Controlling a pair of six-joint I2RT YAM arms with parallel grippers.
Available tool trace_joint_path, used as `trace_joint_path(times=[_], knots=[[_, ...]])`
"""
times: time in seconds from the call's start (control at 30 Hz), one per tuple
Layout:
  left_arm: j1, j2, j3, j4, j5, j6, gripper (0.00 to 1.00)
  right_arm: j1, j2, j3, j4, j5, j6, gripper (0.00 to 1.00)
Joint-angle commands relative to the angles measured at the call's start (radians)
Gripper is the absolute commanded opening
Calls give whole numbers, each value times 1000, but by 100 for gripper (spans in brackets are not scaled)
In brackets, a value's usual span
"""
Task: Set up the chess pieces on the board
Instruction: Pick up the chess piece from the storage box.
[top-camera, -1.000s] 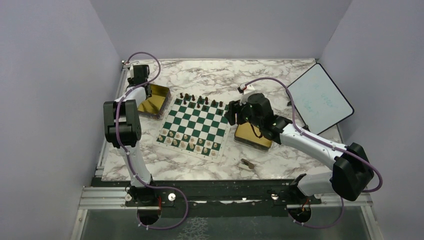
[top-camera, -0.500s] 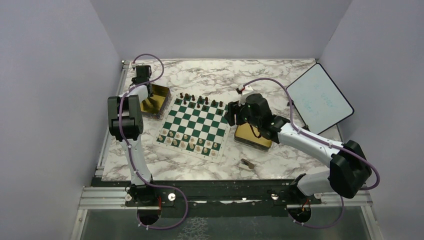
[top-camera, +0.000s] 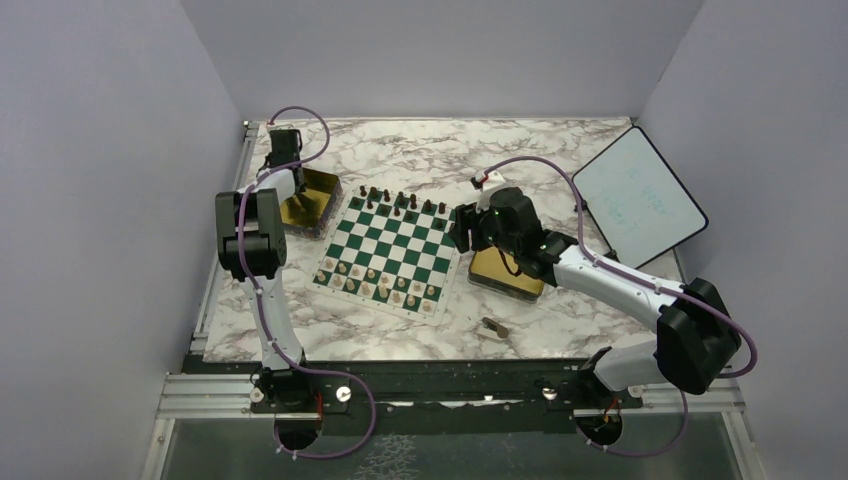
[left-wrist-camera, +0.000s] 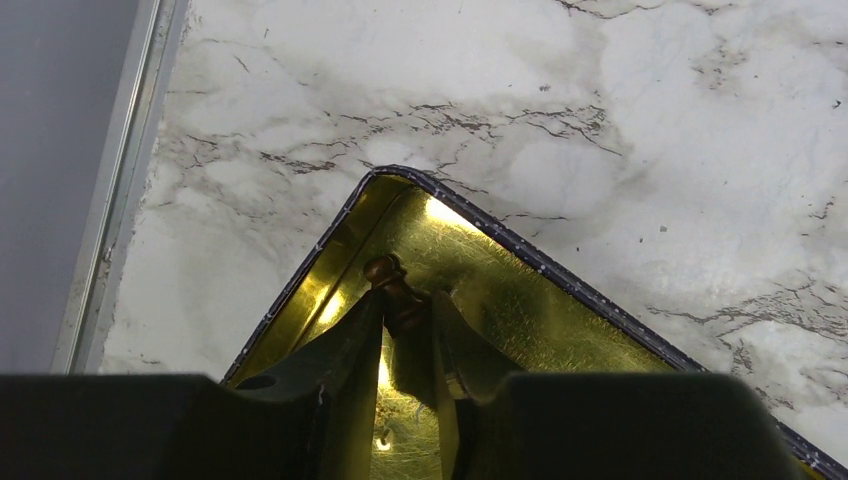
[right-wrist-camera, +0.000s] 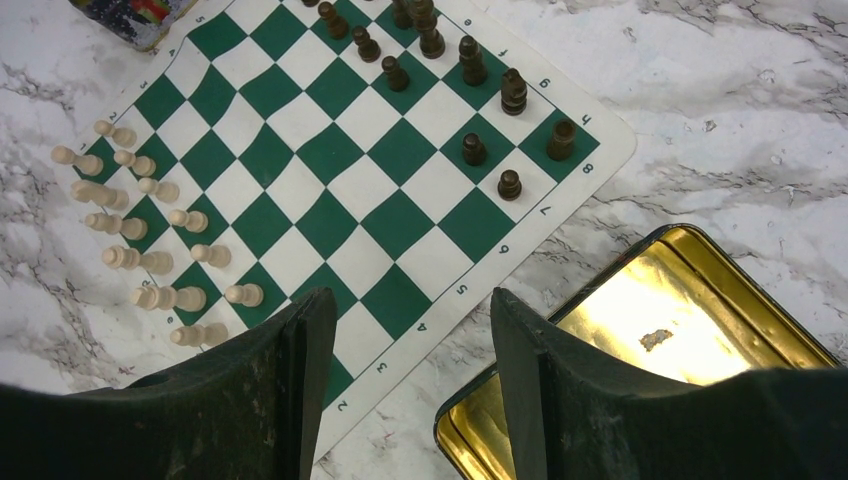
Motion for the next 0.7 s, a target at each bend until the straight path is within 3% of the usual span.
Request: trace_joint_path(times=[0.0,0.4,0.67], knots=[[5,-8,-6,-23,89,34,24,8,6,20,29,18,-12,63],[6,-33,3,-94,140,22,15,8,0,16,27,21,-13,63],[6,-123,-81,-118,145,-19,13,7,-14,11,27,10,-9,63]])
